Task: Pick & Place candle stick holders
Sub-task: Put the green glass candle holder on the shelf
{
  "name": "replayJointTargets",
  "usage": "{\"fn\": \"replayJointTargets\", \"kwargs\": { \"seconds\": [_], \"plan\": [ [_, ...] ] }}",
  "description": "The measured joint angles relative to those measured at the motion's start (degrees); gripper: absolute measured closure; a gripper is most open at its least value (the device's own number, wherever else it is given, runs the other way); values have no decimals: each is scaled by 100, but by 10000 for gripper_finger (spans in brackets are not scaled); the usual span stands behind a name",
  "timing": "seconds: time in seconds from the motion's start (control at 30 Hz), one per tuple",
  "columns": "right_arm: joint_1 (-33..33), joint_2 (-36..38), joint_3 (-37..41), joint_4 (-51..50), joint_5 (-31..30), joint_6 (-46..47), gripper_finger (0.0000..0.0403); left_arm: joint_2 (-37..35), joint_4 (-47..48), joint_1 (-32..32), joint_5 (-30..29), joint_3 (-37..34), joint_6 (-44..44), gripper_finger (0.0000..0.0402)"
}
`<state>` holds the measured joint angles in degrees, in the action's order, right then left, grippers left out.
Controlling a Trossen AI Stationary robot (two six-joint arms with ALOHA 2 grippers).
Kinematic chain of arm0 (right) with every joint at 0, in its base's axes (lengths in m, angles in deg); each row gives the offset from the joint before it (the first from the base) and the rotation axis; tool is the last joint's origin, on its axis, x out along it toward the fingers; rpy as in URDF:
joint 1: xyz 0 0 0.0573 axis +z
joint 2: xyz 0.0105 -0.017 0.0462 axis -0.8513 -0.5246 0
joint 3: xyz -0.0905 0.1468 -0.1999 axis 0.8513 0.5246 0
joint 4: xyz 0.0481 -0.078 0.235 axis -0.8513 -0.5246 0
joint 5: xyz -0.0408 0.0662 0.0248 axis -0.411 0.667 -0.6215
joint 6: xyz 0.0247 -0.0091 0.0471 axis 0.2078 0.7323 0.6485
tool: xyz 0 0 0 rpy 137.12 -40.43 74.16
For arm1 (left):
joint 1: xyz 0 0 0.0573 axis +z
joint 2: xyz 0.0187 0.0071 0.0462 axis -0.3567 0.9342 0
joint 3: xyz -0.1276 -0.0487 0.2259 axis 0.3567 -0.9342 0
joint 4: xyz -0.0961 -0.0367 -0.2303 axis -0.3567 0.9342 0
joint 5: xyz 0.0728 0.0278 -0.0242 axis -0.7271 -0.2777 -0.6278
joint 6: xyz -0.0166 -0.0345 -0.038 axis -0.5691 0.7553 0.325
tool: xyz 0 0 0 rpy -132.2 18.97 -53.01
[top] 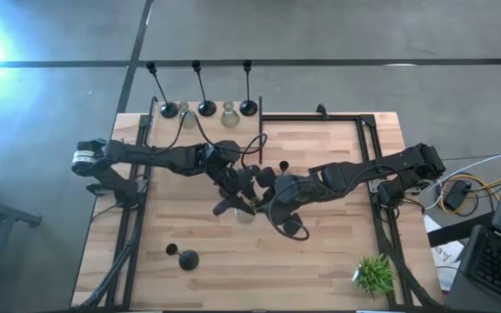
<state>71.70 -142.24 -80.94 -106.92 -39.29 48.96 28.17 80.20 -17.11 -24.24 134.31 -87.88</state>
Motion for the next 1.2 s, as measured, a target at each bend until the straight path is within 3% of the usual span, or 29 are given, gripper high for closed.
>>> {"fn": "replayJointTargets", "kwargs": {
  "seconds": [0.3,0.43,0.53,0.8,1.2],
  "plan": [
    [7,230,-13,-400,-535,968,255,-49,94,17,20,2,-115,275],
    [-36,429,-11,-1217,-576,1872,230,-250,151,28,-24,2,-245,275],
    [-56,569,87,-1711,-566,2571,223,-470,185,37,-514,2,-353,275],
    [-66,1038,1024,-1850,-688,3369,221,-1446,560,39,-3081,2,-619,275],
    [-67,2851,2812,-1338,-2946,4880,244,-2755,395,82,-6926,-712,-162,275]
  ]
}}
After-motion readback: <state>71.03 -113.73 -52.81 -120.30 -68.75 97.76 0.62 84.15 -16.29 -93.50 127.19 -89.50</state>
